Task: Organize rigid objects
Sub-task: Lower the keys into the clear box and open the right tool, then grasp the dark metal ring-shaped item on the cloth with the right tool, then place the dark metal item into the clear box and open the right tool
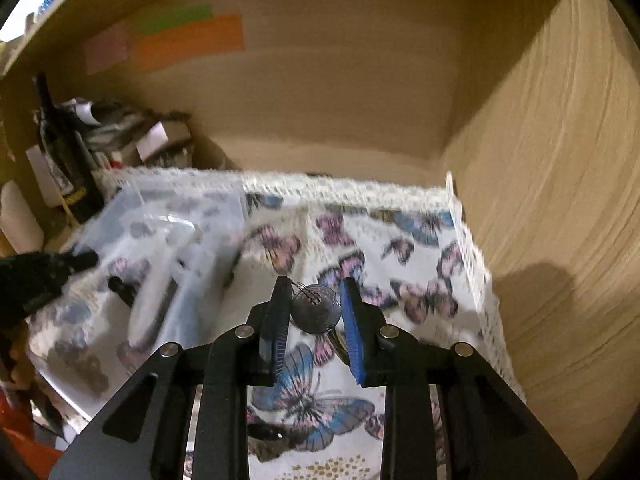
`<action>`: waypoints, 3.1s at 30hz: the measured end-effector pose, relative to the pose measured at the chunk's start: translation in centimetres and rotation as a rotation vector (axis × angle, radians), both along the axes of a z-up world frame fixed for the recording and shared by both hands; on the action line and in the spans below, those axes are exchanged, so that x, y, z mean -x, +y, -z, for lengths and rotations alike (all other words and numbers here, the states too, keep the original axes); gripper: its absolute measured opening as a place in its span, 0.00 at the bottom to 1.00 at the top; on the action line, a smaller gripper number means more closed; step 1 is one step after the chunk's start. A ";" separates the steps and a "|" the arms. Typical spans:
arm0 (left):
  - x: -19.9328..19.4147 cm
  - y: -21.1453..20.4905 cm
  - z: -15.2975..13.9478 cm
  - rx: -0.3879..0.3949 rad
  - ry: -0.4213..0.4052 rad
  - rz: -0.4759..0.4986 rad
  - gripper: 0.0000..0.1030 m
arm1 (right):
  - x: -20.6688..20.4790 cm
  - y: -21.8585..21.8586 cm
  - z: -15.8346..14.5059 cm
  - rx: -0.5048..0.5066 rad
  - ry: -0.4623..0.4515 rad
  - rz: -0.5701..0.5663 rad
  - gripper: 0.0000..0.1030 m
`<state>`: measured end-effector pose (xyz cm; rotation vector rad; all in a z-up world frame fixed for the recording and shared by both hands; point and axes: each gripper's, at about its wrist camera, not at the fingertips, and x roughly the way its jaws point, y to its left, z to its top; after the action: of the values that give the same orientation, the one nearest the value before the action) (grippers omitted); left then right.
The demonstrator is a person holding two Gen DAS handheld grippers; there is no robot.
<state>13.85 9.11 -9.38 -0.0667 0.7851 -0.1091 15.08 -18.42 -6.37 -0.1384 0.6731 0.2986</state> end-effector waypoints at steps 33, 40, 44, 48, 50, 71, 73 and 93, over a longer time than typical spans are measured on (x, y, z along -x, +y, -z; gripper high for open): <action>-0.2 0.1 0.2 0.004 0.004 0.001 0.11 | -1.9 11.5 1.7 0.078 0.087 -0.306 0.23; -0.2 0.1 0.2 0.004 0.004 0.000 0.11 | -2.8 11.5 1.8 0.058 0.111 -0.282 0.24; -0.2 0.1 0.2 0.003 0.004 0.000 0.11 | -2.1 10.4 1.0 0.047 0.084 -0.267 0.27; -0.2 0.1 0.2 0.003 0.004 0.000 0.11 | -1.3 8.4 -0.1 0.029 0.055 -0.228 0.30; -0.2 0.1 0.2 0.002 0.003 0.000 0.11 | -0.7 7.1 -0.5 0.026 0.037 -0.191 0.34; -0.1 -0.2 0.3 -0.010 0.003 0.002 0.11 | 4.0 -0.2 7.8 -0.032 0.292 0.021 0.38; 0.0 -0.3 0.2 -0.008 0.004 0.003 0.11 | 4.2 -0.1 8.6 -0.007 0.296 0.025 0.38; 0.0 -0.3 0.2 -0.008 0.004 0.002 0.11 | 1.7 1.4 3.0 0.034 0.092 -0.010 0.29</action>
<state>13.87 8.83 -9.60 -0.0584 0.7891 -0.1078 13.42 -17.00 -9.34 -0.1608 0.7686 0.3043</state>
